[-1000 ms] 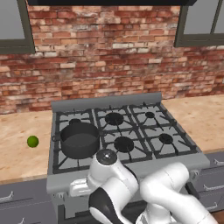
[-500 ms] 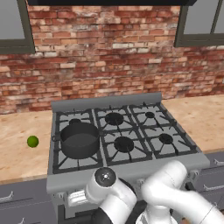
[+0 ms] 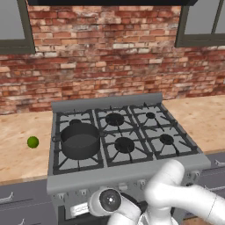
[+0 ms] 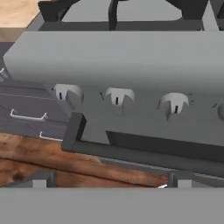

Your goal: Turn on the burner for the pot on the stove. Wait thirty seconds for the pot to heat up. Then add the lime to the pot.

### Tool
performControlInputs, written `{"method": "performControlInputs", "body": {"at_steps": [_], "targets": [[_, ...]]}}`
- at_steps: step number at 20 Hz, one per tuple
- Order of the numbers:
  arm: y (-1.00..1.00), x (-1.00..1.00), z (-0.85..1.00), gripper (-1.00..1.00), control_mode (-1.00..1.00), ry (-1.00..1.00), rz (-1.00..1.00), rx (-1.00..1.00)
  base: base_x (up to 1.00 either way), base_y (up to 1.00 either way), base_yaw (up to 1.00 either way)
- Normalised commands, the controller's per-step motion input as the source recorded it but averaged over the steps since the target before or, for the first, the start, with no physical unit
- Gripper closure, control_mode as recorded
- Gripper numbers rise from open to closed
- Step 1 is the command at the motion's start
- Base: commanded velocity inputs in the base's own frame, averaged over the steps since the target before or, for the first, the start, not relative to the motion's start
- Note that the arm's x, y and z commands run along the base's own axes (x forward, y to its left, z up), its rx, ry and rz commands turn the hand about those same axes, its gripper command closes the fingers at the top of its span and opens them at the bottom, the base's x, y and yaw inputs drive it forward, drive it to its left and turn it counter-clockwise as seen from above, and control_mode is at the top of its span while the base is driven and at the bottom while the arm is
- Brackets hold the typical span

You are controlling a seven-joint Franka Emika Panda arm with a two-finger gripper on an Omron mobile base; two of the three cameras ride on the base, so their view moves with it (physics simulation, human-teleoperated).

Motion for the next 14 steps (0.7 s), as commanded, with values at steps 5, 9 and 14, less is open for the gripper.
{"method": "performControlInputs", "body": {"at_steps": [5, 9, 14], "targets": [[0.11, 0.0, -0.14, -1.0, -1.0, -0.15, 0.0, 0.0, 0.0, 0.0, 0.0], [0.16, 0.0, -0.09, -1.0, -1.0, -0.13, 0.0, 0.0, 0.0, 0.0, 0.0], [0.16, 0.0, -0.02, -1.0, -1.0, -0.12, 0.0, -0.01, 0.0, 0.0, 0.0]]}}
